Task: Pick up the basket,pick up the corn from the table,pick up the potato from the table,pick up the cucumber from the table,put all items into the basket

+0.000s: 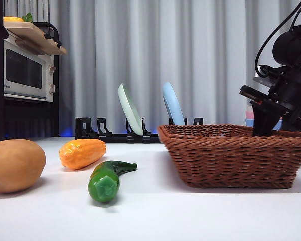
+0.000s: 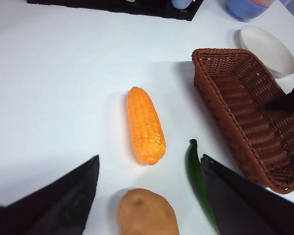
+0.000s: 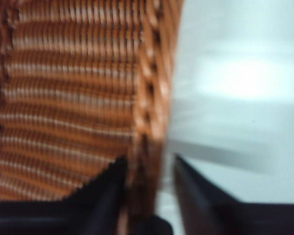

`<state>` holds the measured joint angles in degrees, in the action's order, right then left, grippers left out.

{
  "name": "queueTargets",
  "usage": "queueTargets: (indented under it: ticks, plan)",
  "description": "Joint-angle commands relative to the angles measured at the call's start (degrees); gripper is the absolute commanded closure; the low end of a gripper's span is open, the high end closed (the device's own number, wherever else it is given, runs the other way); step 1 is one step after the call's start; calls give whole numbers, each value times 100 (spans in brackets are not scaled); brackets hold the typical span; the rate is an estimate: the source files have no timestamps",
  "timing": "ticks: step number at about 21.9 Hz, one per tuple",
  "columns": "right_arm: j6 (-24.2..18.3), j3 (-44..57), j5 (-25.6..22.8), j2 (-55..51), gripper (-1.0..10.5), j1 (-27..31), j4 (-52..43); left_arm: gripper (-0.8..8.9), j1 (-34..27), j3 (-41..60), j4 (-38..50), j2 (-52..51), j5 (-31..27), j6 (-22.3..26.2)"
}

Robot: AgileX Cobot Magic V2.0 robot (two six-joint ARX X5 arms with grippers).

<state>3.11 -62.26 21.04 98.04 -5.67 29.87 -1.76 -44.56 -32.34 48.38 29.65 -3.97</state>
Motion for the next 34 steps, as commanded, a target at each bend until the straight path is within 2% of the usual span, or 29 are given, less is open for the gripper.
queueTargets:
  ticks: [1, 3, 5, 8, 13, 17, 20, 25, 27, 28, 31, 34]
  plan:
    - [52, -17, -35, -63, 963, -2, -24, 468, 15, 9, 17, 74, 44, 37]
    - [116, -17, -35, -269, 963, 0, -20, 447, 153, 9, 122, 170, 42, -57]
    - [188, -17, -35, -608, 963, 0, -15, 359, 352, -52, 269, 367, 28, -118]
    - [245, -20, -35, -1259, 963, 2, 83, 359, 763, -363, 361, 1012, -138, -203]
    - [247, -17, -39, -2422, 963, 2, 334, 359, 1598, -1147, 367, 2511, -1147, -199]
    - [262, -20, -42, -3082, 963, 2, 525, 360, 2090, -1799, 450, 3762, -1674, -179]
    - [262, -17, -42, -3344, 963, 2, 614, 360, 2280, -2131, 525, 4520, -1912, -175]
    - [262, -17, -39, -3410, 963, 2, 730, 360, 2321, -2162, 739, 5193, -1956, -175]
    - [262, -20, -39, -3410, 963, 2, 732, 394, 2319, -2162, 745, 5285, -1965, -90]
    - [267, -17, -39, -3410, 963, 2, 732, 471, 2319, -2162, 741, 5302, -1976, -28]
    - [289, -17, -42, -3410, 963, 2, 730, 798, 2321, -2162, 741, 5302, -1891, 177]
    - [289, -17, -42, -3401, 963, 2, 708, 822, 2319, -2208, 730, 5289, -1884, 306]
